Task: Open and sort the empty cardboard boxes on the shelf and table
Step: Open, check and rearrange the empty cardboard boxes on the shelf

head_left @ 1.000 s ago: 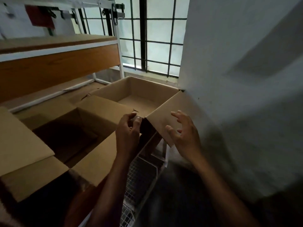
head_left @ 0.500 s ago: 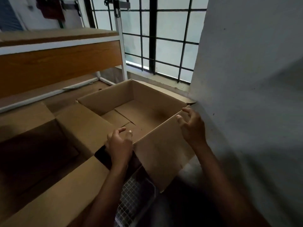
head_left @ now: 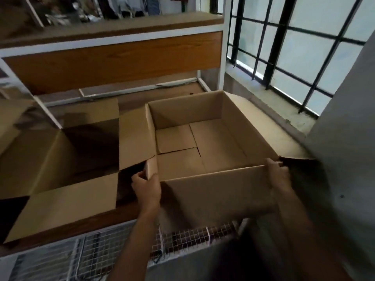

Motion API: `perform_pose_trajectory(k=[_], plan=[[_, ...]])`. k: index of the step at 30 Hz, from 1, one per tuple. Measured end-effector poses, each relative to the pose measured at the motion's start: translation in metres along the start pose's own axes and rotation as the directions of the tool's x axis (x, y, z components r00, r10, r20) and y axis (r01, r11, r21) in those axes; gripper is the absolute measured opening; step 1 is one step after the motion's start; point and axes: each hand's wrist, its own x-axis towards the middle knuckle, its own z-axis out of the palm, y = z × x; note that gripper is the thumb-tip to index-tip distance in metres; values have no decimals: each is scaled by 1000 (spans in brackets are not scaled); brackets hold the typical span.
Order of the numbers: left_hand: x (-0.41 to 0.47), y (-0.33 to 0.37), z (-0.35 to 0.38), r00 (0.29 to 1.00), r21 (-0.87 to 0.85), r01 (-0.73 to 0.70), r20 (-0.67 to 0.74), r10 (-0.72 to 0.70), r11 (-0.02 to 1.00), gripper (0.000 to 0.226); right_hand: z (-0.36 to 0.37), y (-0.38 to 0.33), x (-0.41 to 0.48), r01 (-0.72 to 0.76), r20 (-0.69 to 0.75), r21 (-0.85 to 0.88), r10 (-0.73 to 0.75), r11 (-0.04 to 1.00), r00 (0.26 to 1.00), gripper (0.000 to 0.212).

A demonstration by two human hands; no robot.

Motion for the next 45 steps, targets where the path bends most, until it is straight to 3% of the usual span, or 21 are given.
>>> perform_pose_trajectory(k=[4,6,9,12,14,17,18,20,23,27,32,34,38,41,45], plan=[[-6,24,1,984,-215,173,73,-161,961,29,-10,-12,-7,109,90,37,-112,993,990,41],[-20,43,-3,980,-296,193,97,-172,935,13,-21,-28,-18,159,65,81,-164,984,984,35],[-41,63,-11,978,-334,186,150,-143,924,19,-46,-48,-36,191,60,85,-197,978,979,30],[-60,75,-27,986,-345,146,127,-108,927,31,-75,-64,-60,235,84,39,-238,971,968,36],[-72,86,-39,992,-384,95,114,-55,918,38,-90,-72,-76,268,81,161,-283,950,956,45],[-91,106,-60,997,-420,-15,57,43,907,39,-109,-76,-106,309,67,343,-351,887,934,9],[-99,113,-68,997,-421,-54,35,75,905,38,-109,-76,-112,373,13,331,-399,867,917,16],[-110,127,-86,990,-409,-126,-1,138,904,39,-104,-83,-119,338,-23,393,-358,855,933,20],[-120,145,-115,986,-399,-165,-35,164,902,39,-95,-94,-133,291,48,520,-368,803,929,15],[-127,158,-153,970,-373,-239,-133,203,896,24,-78,-114,-157,277,139,537,-407,797,903,12],[-144,160,-205,926,-379,-322,-316,205,868,36,-52,-135,-194,329,277,557,-544,762,792,11],[-155,161,-228,901,-410,-354,-391,189,841,39,-43,-143,-213,281,362,587,-556,760,748,10],[-175,153,-279,803,-338,-460,-552,223,821,39,-24,-148,-253,274,499,600,-619,751,606,9],[-194,141,-317,763,-384,-482,-625,162,788,35,-6,-148,-284,239,584,610,-632,756,509,15],[-223,121,-366,694,-376,-524,-709,127,764,36,18,-140,-332,172,700,579,-594,797,397,7]])
